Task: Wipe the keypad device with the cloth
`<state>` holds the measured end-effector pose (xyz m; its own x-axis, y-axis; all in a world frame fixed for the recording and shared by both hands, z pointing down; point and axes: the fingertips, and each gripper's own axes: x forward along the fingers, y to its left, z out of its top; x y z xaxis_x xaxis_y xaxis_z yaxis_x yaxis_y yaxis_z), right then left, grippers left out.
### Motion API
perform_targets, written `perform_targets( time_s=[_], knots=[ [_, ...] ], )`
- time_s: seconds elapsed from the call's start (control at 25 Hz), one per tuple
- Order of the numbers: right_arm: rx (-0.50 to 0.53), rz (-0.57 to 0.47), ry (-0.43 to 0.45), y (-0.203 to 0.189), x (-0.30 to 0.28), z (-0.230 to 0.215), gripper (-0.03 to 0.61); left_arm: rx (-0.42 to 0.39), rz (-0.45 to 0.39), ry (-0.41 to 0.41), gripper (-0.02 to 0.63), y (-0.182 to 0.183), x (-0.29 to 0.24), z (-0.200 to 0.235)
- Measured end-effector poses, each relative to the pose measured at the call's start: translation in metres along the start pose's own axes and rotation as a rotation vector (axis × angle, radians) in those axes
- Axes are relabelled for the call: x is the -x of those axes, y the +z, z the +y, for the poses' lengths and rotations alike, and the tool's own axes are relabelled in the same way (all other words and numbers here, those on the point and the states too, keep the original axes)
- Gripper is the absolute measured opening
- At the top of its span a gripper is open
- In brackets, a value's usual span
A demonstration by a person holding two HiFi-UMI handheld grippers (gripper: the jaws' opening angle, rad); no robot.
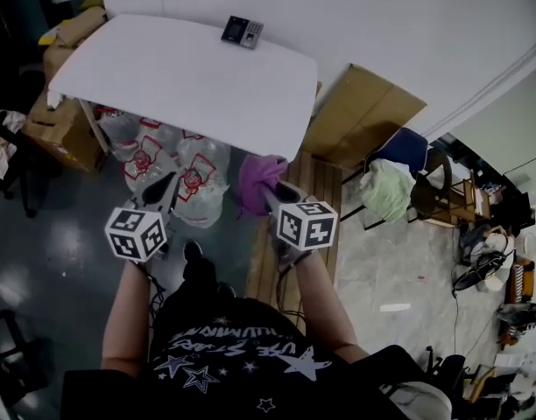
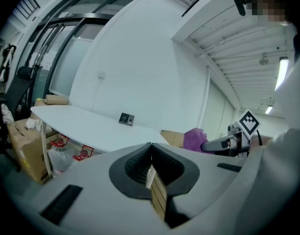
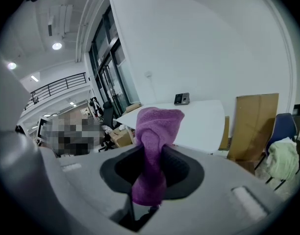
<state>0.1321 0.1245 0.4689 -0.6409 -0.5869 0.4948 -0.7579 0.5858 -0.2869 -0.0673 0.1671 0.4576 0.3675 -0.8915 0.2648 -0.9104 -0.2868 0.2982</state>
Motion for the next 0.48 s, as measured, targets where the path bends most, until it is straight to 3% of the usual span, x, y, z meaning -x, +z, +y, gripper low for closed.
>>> perform_targets(
  time_s=[0.48],
  knots=[
    [-0.004, 0.029, -0.088, 0.065, -0.111, -0.023, 0.095, 0.047, 0.007, -0.027, 0.006, 0.039, -0.075, 0.115]
  ],
)
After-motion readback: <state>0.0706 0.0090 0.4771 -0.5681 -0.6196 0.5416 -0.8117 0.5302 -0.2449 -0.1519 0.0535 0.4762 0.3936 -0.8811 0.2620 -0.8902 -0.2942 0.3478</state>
